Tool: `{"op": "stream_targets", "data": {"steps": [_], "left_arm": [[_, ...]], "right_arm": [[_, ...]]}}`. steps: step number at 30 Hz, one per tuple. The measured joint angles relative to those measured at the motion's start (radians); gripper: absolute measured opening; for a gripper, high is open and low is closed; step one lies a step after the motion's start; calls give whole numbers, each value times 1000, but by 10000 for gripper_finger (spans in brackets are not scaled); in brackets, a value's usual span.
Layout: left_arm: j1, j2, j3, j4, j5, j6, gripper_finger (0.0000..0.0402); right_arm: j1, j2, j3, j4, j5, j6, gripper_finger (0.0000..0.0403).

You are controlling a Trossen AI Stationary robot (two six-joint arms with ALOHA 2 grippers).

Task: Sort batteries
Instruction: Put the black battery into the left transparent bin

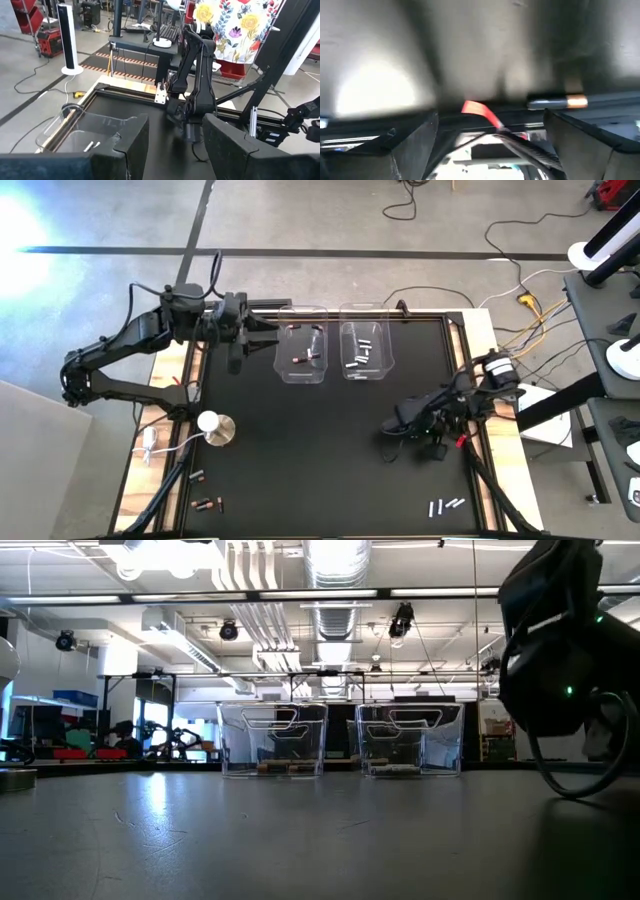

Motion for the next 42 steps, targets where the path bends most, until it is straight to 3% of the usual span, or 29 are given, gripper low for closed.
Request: {"op": "stream_targets", "data": {"steps": [8,14,19,26,35,42], "left_arm": [[0,6,0,-4,0,-13,165],[0,20,0,-5,0,-17,165],[0,37,0,-17,0,-17,165],[0,46,0,-57,0,-23,165],[0,46,0,-58,-1,3,165],[0,-4,0,-57,-217,25,165]], "right_arm": [[-52,43,-1,-43,51,-117,354],[-125,43,-15,-35,150,-192,354],[-192,42,-71,-12,148,-219,354],[-198,42,-128,58,131,-190,346],[-188,43,-132,70,122,-145,302],[-140,43,-140,88,114,-43,254]]}}
